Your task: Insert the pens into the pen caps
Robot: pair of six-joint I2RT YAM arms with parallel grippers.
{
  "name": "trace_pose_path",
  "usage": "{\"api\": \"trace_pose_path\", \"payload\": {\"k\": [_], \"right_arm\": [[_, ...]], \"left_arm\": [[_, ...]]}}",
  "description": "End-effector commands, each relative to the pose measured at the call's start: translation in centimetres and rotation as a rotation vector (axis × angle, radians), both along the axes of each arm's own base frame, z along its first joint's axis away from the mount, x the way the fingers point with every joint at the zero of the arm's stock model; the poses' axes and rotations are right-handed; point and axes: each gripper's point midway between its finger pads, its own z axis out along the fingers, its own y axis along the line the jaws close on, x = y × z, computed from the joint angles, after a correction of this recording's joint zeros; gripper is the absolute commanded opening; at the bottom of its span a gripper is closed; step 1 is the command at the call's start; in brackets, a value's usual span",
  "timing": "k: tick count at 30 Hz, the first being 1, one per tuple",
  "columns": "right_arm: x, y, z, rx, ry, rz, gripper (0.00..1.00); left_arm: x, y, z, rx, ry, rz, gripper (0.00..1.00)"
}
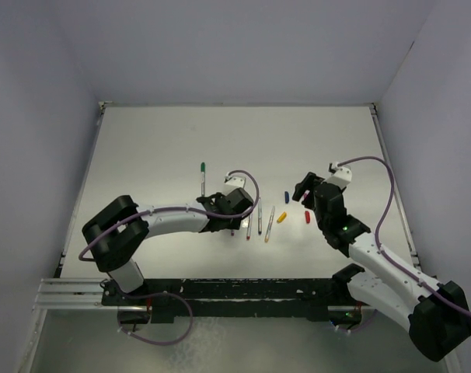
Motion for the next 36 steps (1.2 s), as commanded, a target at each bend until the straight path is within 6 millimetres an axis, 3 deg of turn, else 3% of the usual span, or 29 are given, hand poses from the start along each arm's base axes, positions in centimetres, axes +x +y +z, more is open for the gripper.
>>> {"api": "trace_pose_path", "payload": {"k": [1,15,28,33,36], "right_arm": [[0.0,-0.4,0.1,0.011,-0.007,-0.024,0.75],[0.2,0.3,0.5,0.045,-0.017,-0.004,0.74],[-0.1,0.4,2.2,0.065,-0.006,-0.004,0.74],[-0.4,0.1,2.3,0.060,0.013,-0.018,0.73],[-0.4,0.0,2.3,0.055,0.021,-0.025,0.73]], "left_arm": [[1.0,-1.5,1.3,-0.048,-0.037,0.022,0.50],[-0.3,0.5,-1.7,0.097,0.066,0.040,0.48],[-4.1,2.4,-3.9,0.152,0.236,-0.007,0.38],[-5.4,3.2,-4.9,0.165,0.284,-0.012,0.29],[-6.0,3.5,-5.7,0.175,0.313,-0.011,0.15]]}}
